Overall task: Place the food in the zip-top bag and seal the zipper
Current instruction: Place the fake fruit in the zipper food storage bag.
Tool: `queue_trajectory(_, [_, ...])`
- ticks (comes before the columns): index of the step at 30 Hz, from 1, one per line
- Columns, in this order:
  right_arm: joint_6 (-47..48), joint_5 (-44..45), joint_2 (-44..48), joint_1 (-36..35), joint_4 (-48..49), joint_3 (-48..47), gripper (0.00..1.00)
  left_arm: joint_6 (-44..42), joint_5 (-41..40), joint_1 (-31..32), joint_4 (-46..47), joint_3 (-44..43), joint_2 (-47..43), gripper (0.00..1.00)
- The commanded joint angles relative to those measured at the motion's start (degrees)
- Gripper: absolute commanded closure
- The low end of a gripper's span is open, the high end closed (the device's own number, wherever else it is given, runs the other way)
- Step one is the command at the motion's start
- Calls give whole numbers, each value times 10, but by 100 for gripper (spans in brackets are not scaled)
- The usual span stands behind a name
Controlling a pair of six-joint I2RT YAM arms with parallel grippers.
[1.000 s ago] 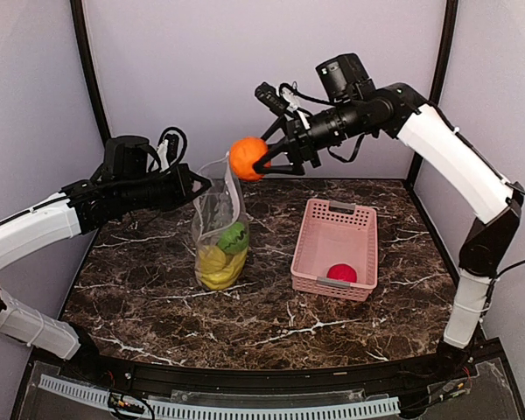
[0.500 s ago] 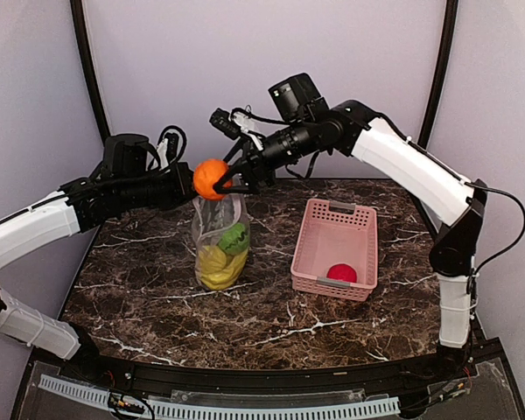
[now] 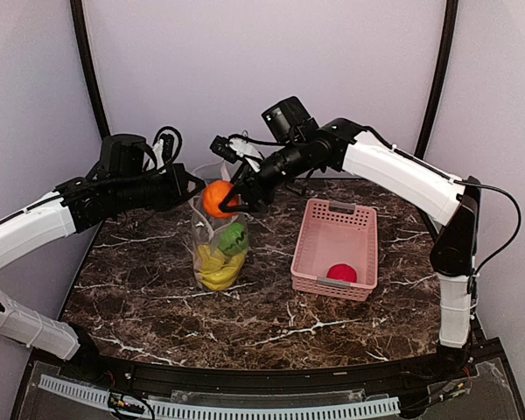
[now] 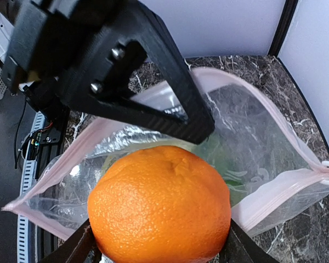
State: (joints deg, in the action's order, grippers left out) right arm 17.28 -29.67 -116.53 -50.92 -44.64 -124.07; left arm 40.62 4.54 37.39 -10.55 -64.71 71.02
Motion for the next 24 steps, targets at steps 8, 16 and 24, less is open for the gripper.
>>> queue_trajectory(8, [1, 36, 2, -16, -66, -38, 40, -11, 23, 2, 17, -33, -2, 99])
queue_trajectory(16, [47, 110, -39, -62, -76, -81, 36, -8, 32, 2, 18, -45, 14, 99])
queue_trajectory(24, [92, 227, -80, -76, -63, -94, 27, -1, 34, 2, 18, -38, 14, 99])
